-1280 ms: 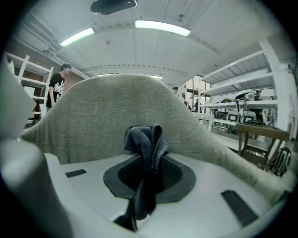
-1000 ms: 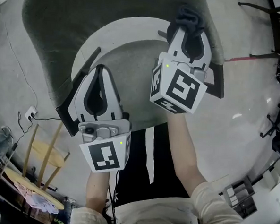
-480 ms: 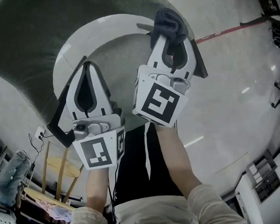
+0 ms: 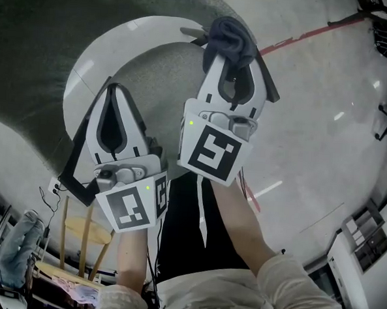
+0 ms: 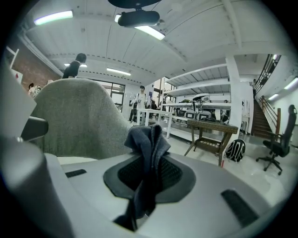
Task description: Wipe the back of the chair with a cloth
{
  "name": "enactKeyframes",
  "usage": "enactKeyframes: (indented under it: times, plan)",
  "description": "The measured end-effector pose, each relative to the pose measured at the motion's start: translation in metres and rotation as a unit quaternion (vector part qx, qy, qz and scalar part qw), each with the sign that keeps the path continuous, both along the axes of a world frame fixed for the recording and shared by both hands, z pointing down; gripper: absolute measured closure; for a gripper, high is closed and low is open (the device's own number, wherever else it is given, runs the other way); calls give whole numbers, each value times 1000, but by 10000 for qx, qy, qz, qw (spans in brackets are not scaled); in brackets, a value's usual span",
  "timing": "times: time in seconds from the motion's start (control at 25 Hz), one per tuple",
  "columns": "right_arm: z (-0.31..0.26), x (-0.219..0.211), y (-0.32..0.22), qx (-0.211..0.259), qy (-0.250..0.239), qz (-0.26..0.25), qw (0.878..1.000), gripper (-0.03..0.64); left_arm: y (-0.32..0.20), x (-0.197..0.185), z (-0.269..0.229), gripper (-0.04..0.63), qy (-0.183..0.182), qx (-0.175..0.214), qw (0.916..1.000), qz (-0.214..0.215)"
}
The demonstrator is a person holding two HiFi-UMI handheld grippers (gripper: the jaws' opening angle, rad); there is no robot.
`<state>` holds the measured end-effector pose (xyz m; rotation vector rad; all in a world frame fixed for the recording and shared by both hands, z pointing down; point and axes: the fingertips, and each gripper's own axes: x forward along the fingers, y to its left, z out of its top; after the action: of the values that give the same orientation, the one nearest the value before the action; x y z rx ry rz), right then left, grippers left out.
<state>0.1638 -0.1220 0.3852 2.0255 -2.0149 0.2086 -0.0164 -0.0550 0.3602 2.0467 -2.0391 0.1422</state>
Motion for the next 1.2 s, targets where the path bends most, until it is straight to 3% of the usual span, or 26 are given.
enactKeyframes:
  times: [0.28, 0.44, 0.68, 0.84, 0.96, 1.2]
  plan:
    - [0, -1, 2, -38, 39, -69, 10000, 557, 1, 0, -2, 580, 27, 43, 9999, -91]
    - [-11, -13, 2, 24, 17, -421, 9991, 557, 3, -9, -11, 580, 2, 115, 9995, -284]
    - [-110, -68, -2, 439, -305, -1198, 9914, 557, 7, -43, -102, 580, -51, 564, 9953, -788]
    - [-214, -107, -14, 845, -610, -1973, 9748, 557, 1, -63, -211, 580, -219, 1226, 9850, -1191]
    - [-298, -126, 6, 1115, -711, -2549, 9579, 557, 16, -68, -287, 580, -304, 1508, 9806, -1216]
    - [-418, -148, 59, 1527, -1092, -3734, 9085, 557, 73, -77, -392, 580, -477, 1935, 9670, -1589]
